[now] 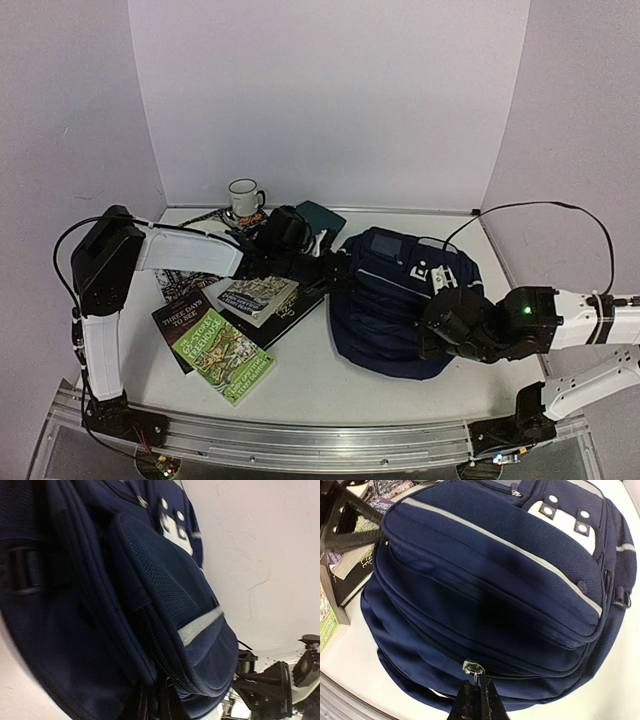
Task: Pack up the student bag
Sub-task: Zip the student bag into the second largest pocket of the bag.
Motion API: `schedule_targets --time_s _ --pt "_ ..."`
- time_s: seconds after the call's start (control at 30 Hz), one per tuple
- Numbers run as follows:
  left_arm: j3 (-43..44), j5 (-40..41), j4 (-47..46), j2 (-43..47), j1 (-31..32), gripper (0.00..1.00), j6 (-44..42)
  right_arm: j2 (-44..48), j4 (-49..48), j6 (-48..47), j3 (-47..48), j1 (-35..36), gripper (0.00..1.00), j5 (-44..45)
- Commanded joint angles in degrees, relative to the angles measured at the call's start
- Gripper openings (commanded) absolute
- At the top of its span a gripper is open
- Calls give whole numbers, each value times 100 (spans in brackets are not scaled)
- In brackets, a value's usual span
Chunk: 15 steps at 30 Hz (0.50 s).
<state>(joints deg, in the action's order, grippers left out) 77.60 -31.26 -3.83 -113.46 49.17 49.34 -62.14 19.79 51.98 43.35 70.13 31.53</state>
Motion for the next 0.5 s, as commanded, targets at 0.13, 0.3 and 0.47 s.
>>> schedule_targets --time_s 0.13,0.3,0.47 --pt "918 1165 1050 -121 -724 40 -781 -692 -1047 -669 300 54 0 -537" --pt "532 1277 1016 400 -706 50 -380 -1482 -1690 -886 865 54 0 -339" --pt "-415 1656 775 1321 -485 54 237 -1967 -2150 -998 1274 54 0 -140"
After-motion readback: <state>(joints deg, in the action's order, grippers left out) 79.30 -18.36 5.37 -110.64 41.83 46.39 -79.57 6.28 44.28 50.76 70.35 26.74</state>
